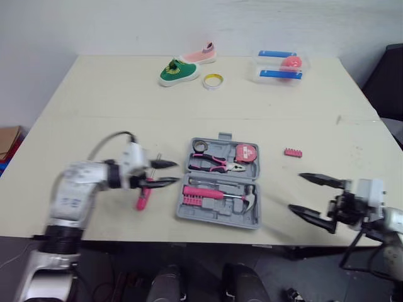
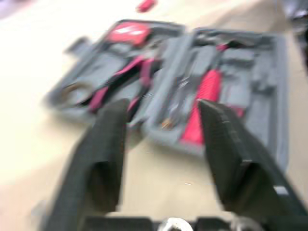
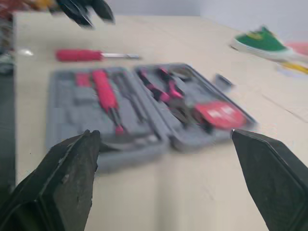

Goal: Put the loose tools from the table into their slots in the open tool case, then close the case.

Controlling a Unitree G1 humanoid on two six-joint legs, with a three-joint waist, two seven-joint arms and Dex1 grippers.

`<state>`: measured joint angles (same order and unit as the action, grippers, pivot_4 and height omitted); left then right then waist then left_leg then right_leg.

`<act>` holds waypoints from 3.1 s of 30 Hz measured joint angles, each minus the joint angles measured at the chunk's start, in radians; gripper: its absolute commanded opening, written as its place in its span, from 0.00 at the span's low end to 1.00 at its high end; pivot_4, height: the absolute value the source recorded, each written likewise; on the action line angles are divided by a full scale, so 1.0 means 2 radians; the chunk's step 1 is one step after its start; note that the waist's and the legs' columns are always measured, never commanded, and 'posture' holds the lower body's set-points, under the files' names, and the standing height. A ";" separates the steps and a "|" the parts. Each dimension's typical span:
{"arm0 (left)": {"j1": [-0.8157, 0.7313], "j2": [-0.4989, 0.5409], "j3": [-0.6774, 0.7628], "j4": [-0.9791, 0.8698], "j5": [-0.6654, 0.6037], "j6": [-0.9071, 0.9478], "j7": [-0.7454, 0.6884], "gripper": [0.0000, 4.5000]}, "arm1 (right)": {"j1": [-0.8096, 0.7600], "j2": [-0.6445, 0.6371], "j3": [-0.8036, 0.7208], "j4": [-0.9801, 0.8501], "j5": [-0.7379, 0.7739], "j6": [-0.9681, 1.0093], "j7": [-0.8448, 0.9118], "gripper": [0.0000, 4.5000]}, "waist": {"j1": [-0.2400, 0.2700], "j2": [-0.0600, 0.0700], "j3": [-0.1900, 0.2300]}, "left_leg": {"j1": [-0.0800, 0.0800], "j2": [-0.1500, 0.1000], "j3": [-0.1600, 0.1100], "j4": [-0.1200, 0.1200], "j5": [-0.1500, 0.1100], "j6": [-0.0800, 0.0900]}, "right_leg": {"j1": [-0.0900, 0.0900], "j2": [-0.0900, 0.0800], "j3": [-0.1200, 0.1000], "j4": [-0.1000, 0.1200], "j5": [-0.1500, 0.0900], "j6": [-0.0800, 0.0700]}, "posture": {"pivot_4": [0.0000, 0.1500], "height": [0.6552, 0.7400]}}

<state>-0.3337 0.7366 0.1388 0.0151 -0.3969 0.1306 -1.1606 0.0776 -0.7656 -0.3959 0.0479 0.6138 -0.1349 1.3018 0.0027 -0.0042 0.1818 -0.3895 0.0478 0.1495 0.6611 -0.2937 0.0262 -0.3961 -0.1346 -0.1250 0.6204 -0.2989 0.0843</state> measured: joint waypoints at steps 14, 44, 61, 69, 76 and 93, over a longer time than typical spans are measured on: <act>0.184 0.029 0.232 0.111 -0.009 -0.055 0.101 1.00 | 0.037 -0.003 -0.128 0.259 -0.043 -0.162 -0.037 1.00 | -0.004 -0.001 0.001 | 0.001 0.001 0.000 0.000 -0.004 -0.001 | 0.000 -0.001 0.001 0.000 0.000 0.000 | 1.00 1.00; 0.037 -0.033 0.037 -0.174 -0.107 0.100 0.130 1.00 | -0.145 0.165 0.064 -0.173 -0.067 0.339 -0.555 1.00 | -0.006 -0.001 0.000 | 0.000 0.000 0.004 -0.006 0.004 -0.004 | -0.007 0.001 0.006 0.003 -0.001 -0.001 | 1.00 1.00; 0.034 -0.056 -0.012 -0.199 -0.109 0.109 0.138 1.00 | -0.263 0.241 0.140 0.000 -0.230 0.332 -0.686 1.00 | -0.018 -0.001 0.000 | -0.001 0.000 0.006 -0.006 0.004 -0.003 | -0.008 0.005 0.009 0.003 0.000 -0.001 | 1.00 1.00; 0.038 -0.057 -0.020 -0.205 -0.110 0.110 0.138 1.00 | -0.306 0.260 0.127 0.078 -0.229 0.314 -0.690 1.00 | -0.018 -0.001 0.000 | -0.001 0.000 0.007 -0.006 0.004 -0.003 | -0.008 0.006 0.009 0.003 0.000 -0.001 | 1.00 1.00; 0.044 -0.057 -0.020 -0.214 -0.110 0.112 0.137 1.00 | -0.315 0.272 0.113 0.101 -0.229 0.297 -0.697 1.00 | -0.018 -0.002 0.000 | -0.001 0.000 0.007 -0.006 0.004 -0.003 | -0.008 0.006 0.009 0.003 0.000 -0.001 | 1.00 1.00; 0.050 -0.055 -0.019 -0.216 -0.112 0.116 0.126 1.00 | -0.320 0.281 0.094 0.101 -0.219 0.309 -0.691 0.50 | -0.017 -0.004 -0.002 | 0.000 0.000 0.006 -0.006 0.004 -0.003 | -0.007 0.004 0.009 0.003 0.000 -0.001 | 1.00 1.00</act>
<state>-0.2329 0.6267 0.1017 -0.4175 -0.6204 0.3624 -0.9077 -0.5622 -0.2035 -0.2072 0.2497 0.1748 0.4838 -0.0803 -0.0306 -0.0126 0.1783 -0.3898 0.0484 0.1620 0.6492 -0.2853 0.0196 -0.4111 -0.1259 -0.1062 0.6262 -0.2993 0.0830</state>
